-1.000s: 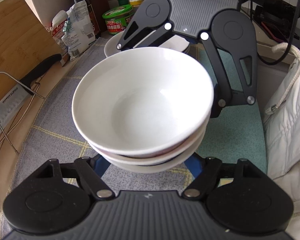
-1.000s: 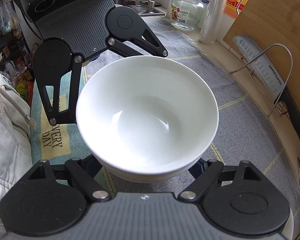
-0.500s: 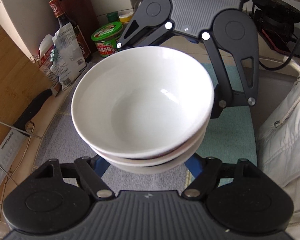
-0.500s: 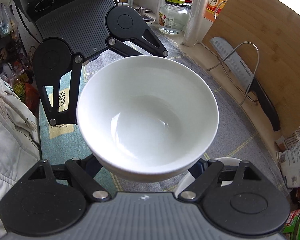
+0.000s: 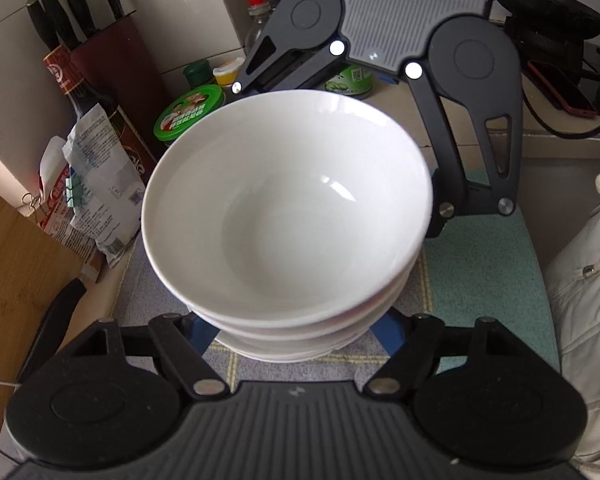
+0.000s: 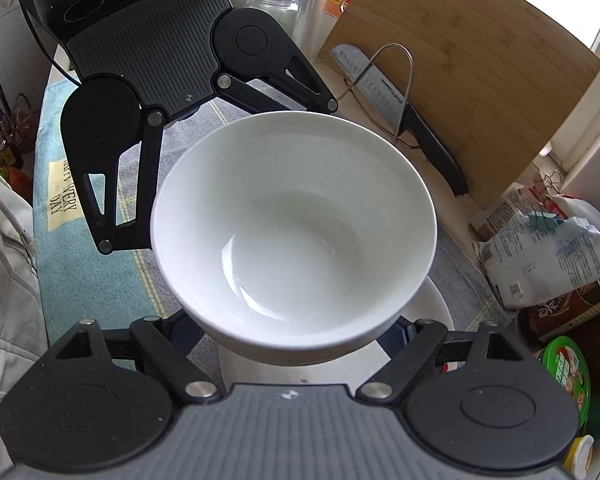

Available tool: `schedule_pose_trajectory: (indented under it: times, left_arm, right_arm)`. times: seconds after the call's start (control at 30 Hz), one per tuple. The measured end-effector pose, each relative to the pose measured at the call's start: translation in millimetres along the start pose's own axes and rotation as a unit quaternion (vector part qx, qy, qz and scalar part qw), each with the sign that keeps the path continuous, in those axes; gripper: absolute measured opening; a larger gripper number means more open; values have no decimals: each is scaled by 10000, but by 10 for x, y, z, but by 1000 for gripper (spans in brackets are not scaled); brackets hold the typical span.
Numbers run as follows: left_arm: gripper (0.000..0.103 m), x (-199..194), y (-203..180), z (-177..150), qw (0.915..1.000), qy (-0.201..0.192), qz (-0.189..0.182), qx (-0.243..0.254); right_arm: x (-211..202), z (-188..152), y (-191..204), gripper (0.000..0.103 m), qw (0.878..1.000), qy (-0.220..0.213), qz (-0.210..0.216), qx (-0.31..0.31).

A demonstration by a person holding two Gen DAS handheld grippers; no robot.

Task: Organize plates and bowls
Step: 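Lower the bowl stack onto the top plate with both grippers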

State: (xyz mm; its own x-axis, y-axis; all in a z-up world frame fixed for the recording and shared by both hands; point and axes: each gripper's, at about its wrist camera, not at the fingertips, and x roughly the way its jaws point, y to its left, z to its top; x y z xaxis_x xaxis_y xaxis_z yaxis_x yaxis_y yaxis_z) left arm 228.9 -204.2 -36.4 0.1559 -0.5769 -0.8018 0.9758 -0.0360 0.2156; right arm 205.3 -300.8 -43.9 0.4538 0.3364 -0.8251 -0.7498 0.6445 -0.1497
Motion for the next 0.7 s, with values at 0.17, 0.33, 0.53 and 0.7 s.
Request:
schedule_pose_trajectory:
  times: [0.17,0.33,0.53,0.7]
  left_arm:
    - [78,173,44,79,10000,-6,-63,74]
    - [78,350,132,148,9999,-9,-81,93]
    - [78,437,197,170,9999,-6,-111,94]
    - [78,485,249,186,9999,16,-137,80]
  right_arm:
    - [33,-138,-150,90,9999,70,-62,106]
    - [83,-227,-261,90,9997,139,-111,177]
    - [178,-267,-347,90,9995,214,-113,221]
    - [205,-291,-372,90,9993,241,-99,251]
